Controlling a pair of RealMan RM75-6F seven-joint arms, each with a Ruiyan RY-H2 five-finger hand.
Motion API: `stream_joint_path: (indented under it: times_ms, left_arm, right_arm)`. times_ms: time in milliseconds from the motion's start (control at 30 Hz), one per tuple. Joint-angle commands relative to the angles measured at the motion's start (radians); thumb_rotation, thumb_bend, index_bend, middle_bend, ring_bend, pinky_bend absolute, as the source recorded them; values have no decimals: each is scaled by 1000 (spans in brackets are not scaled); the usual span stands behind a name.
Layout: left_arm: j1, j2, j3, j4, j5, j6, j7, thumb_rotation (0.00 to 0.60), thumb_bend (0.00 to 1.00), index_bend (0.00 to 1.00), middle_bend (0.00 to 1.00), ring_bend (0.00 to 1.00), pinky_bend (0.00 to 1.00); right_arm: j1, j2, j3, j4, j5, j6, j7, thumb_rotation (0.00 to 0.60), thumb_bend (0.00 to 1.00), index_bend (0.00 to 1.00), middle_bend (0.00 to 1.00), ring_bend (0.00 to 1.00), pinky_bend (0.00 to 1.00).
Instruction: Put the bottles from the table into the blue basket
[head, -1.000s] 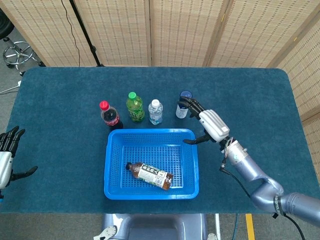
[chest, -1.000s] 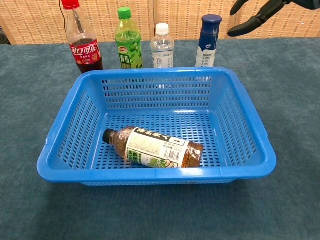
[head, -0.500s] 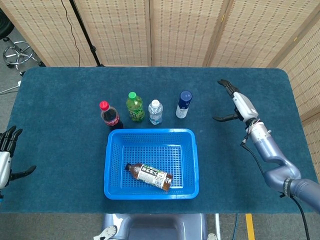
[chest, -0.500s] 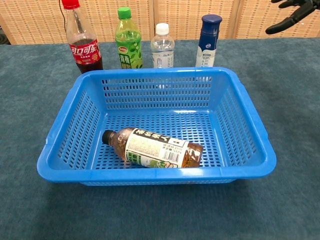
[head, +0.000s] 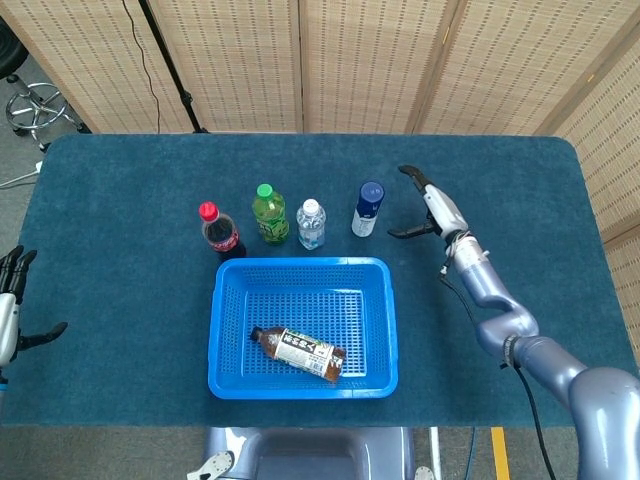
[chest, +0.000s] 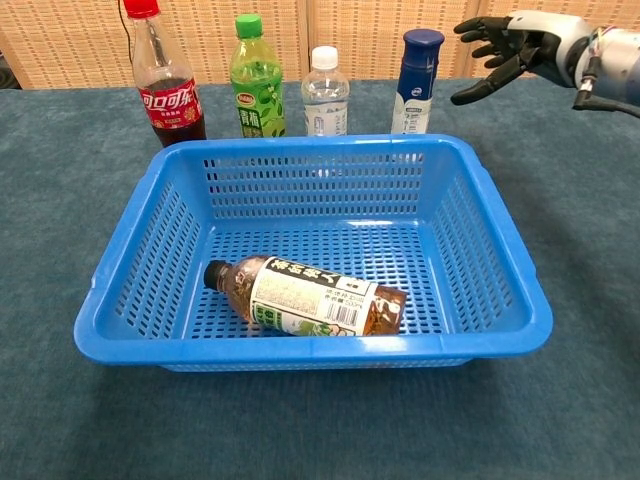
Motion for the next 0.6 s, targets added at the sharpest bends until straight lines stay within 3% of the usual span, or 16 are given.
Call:
stream_joint_path:
  times_ms: [33, 200, 300, 367, 467, 533, 600]
  left_arm:
    - [-5, -1, -6, 3, -15, -11, 2, 600, 31, 0, 0, 0, 0]
    - [-10, -2, -12, 9, -35, -26, 2, 600, 32, 0, 0, 0, 0]
    - [-13, -2, -14, 11, -42, -32, 0, 600, 31, 0, 0, 0, 0]
    - [-16, -2, -15, 12, -48, -38, -1, 600, 32, 0, 0, 0, 0]
    - [-18, 0, -15, 12, -53, -45, -3, 600, 32, 0, 0, 0, 0]
    - [-19, 0, -16, 12, -55, -46, -4, 600, 32, 0, 0, 0, 0]
    - [-17, 2, -15, 10, -55, -45, -8, 600, 32, 0, 0, 0, 0]
  right_arm:
    - [48, -79, 14, 91, 3, -40, 82, 600, 0, 0, 0, 0, 0]
    - [76, -126, 5, 157, -20, -50, 157, 600, 0, 0, 0, 0, 6]
    - [92, -155, 8, 196, -21, -59, 190, 600, 0, 12, 46, 8, 93]
    - [106, -185, 17, 237, -12, -66, 208, 600, 0, 75, 168, 85, 207]
    - [118, -215, 27, 281, 0, -76, 217, 600, 0, 316, 454, 356, 466]
    - [125, -239, 34, 316, 10, -76, 214, 600, 68, 480, 621, 517, 620]
    - [122, -249, 36, 333, 14, -65, 204, 600, 167, 544, 694, 585, 694]
